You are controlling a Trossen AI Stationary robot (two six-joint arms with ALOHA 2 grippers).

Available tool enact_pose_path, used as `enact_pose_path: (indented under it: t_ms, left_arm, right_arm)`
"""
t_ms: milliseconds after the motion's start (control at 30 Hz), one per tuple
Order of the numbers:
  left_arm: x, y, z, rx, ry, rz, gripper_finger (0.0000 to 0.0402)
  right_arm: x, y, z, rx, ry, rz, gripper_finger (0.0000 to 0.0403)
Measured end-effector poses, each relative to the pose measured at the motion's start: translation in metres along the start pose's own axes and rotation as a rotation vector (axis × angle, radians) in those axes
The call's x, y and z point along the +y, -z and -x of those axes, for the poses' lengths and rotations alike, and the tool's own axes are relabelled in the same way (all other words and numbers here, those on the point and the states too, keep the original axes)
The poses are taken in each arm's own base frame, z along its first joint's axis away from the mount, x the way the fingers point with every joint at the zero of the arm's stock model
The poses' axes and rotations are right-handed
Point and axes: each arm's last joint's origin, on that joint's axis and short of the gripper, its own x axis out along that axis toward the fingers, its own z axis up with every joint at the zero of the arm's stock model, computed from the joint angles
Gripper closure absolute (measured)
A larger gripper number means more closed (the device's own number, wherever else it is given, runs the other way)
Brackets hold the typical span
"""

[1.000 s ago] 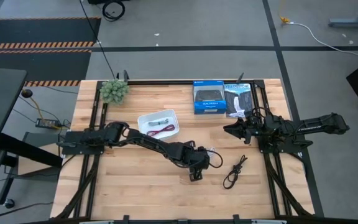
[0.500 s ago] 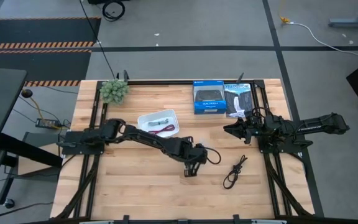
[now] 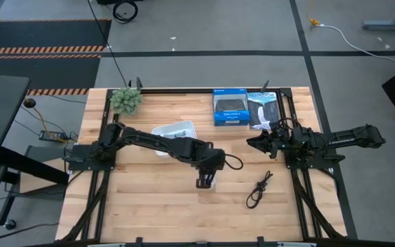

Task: Pick and place USB-C Cables
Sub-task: Put the white cable charger into the white bin

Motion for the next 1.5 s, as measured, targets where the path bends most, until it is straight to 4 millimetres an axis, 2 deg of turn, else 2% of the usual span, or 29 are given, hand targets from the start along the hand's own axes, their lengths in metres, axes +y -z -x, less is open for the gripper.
enact_pose_path:
  t_ms: [167, 467, 667, 933, 1100, 1500]
  left_arm:
    - [0.0, 0.003, -0.008, 0.03, 0.003, -0.108, 0.0367]
    - [0.0, 0.01, -0.026, 0.105, 0.018, -0.342, 0.0251]
    - [0.006, 0.014, -0.044, 0.142, 0.026, -0.577, 0.0209]
    - [0.013, 0.022, -0.072, 0.203, 0.017, -0.761, 0.0211]
    - [0.018, 0.024, -0.078, 0.246, -0.06, -0.775, 0.0219]
    - [0.02, 0.026, -0.09, 0.256, -0.057, -0.785, 0.0263]
  right_arm:
    - [0.0, 0.0, 0.0, 0.002, -0.001, 0.0, 0.0275]
    - [0.0, 0.0, 0.0, 0.002, 0.0, 0.0, 0.0275]
    - [0.0, 0.0, 0.0, -0.002, 0.0, 0.0, 0.0275]
    - [0.001, -0.001, -0.001, -0.008, -0.007, -0.001, 0.0275]
    - [0.001, -0.001, -0.001, -0.01, -0.009, -0.002, 0.0275]
    - [0.002, -0.002, -0.001, -0.018, -0.018, -0.003, 0.0275]
